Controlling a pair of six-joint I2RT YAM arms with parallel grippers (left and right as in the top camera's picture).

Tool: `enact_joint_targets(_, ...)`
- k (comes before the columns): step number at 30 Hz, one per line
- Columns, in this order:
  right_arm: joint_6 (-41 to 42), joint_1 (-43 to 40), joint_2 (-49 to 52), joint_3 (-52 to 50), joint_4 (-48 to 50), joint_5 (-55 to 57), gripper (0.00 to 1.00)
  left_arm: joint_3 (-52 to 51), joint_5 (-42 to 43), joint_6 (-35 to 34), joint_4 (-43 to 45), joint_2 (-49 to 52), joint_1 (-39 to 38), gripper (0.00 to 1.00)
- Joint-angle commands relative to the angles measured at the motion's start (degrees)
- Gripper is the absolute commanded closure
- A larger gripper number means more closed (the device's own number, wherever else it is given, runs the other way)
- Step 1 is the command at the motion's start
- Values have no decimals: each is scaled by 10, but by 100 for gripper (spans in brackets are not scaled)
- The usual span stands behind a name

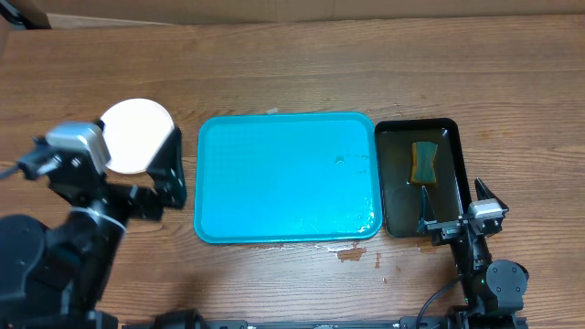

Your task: Clean dirty plates on tray and stack at the side

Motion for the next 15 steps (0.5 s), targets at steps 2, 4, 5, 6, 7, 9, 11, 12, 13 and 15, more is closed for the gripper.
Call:
enact_joint_targets(2, -2, -2, -5, -6, 2, -1, 0, -63, -10, 14, -19, -36, -7, 0)
enact_joint_targets(4, -2, -2, -5, -6, 2, -1, 0, -103, -21, 19, -20, -55, -7, 0)
enact_joint_targets(5, -2, -2, -5, -6, 2, -1, 0, -132, -28, 19, -20, -70, -8, 0)
enact_joint_targets(6, -2, -2, -5, -6, 2, -1, 0, -154, -30, 19, -17, -82, -10, 0)
enact_joint_targets(7, -2, -2, -5, -6, 2, -1, 0, -178, -30, 19, -11, -95, -12, 0)
enact_joint_targets(9, -2, -2, -5, -6, 2, -1, 0, -235, -38, 18, 20, -130, -20, 0)
enact_joint_targets(11, -2, -2, -5, -6, 2, -1, 0, -284, -42, 19, 63, -164, -29, 0)
enact_joint_targets(12, -2, -2, -5, -6, 2, -1, 0, -314, -43, 19, 96, -186, -33, 0)
enact_joint_targets(13, -2, -2, -5, -6, 2, -1, 0, -339, -44, 18, 128, -203, -37, 0)
enact_joint_targets(15, -2, -2, -5, -6, 2, -1, 0, -401, -44, 18, 223, -250, -44, 0)
